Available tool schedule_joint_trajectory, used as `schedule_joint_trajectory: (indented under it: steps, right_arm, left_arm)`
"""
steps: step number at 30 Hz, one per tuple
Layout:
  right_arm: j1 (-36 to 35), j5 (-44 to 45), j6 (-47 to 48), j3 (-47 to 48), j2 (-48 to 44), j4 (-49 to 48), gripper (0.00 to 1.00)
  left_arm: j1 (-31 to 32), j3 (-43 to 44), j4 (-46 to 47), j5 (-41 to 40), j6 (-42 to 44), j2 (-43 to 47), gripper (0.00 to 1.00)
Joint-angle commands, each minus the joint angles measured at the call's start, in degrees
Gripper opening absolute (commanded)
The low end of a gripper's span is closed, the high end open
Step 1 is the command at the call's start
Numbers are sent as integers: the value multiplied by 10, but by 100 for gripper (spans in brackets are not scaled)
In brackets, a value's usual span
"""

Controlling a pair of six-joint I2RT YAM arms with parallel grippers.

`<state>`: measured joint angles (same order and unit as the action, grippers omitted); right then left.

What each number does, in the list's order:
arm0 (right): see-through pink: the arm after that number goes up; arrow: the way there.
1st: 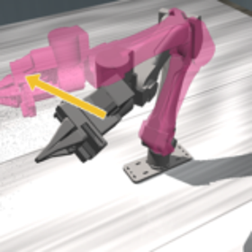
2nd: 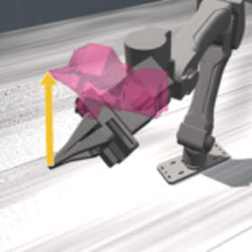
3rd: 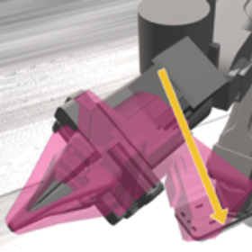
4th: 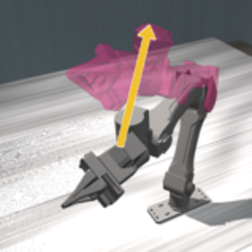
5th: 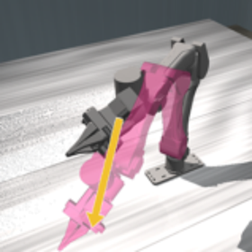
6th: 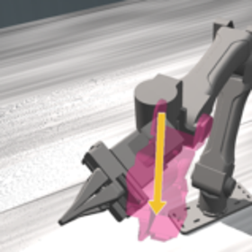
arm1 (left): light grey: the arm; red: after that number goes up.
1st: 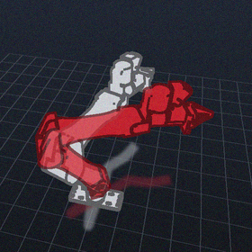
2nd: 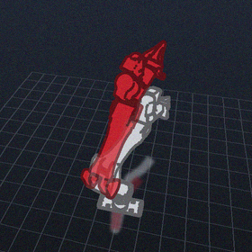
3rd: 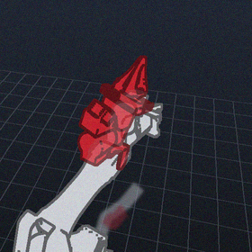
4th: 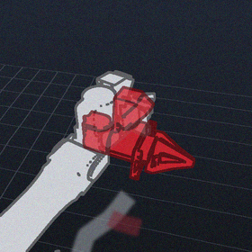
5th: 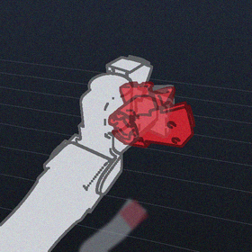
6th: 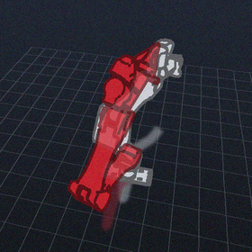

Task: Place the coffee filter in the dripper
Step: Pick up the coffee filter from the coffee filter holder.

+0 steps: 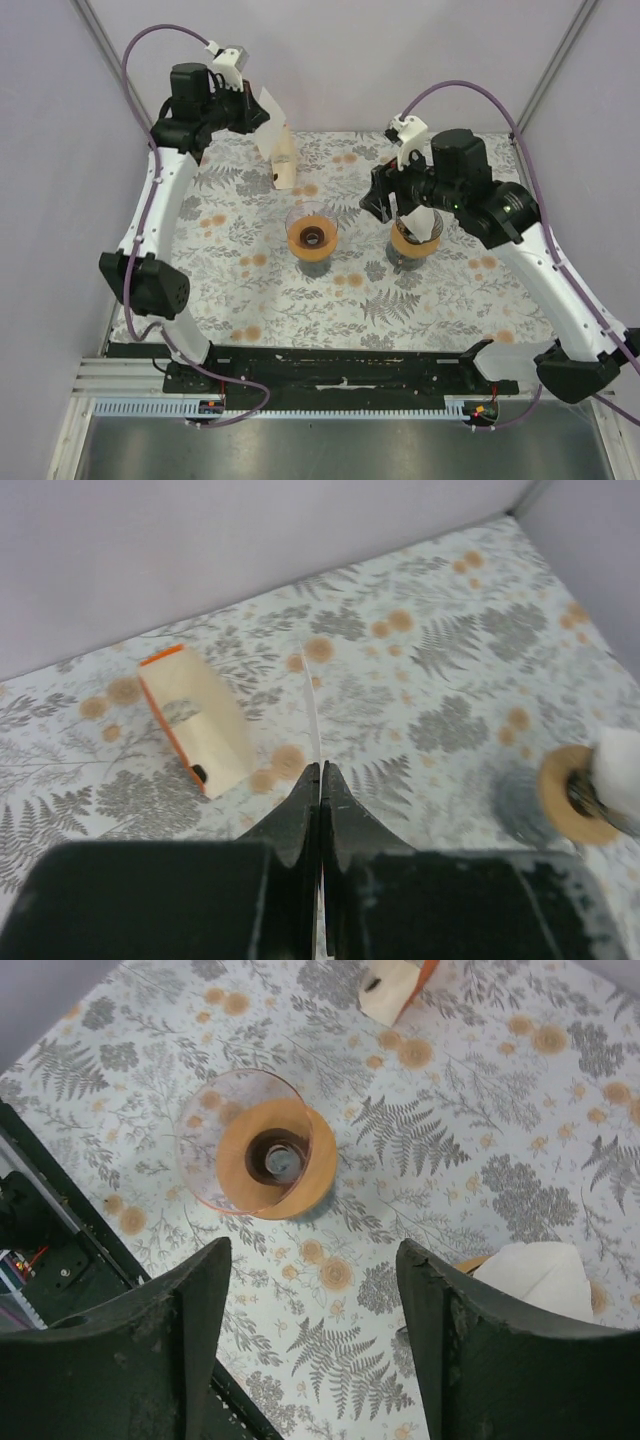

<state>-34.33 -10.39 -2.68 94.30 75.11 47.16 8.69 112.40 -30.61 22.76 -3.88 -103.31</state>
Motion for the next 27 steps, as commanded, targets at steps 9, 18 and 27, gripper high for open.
schedule_joint_trajectory:
  steps: [9, 18, 27]
  right_arm:
    - [-24, -217, -5, -73, -95, -237, 98]
    - [-87, -326, 3, -63, -45, -351, 97]
    - [-133, -413, 22, 6, 49, -332, 57]
  left_arm:
    - [50, -74, -186, 357, 113, 298, 2]
    - [76, -55, -342, 407, 213, 331, 2]
    - [78, -46, -357, 452, 211, 333, 2]
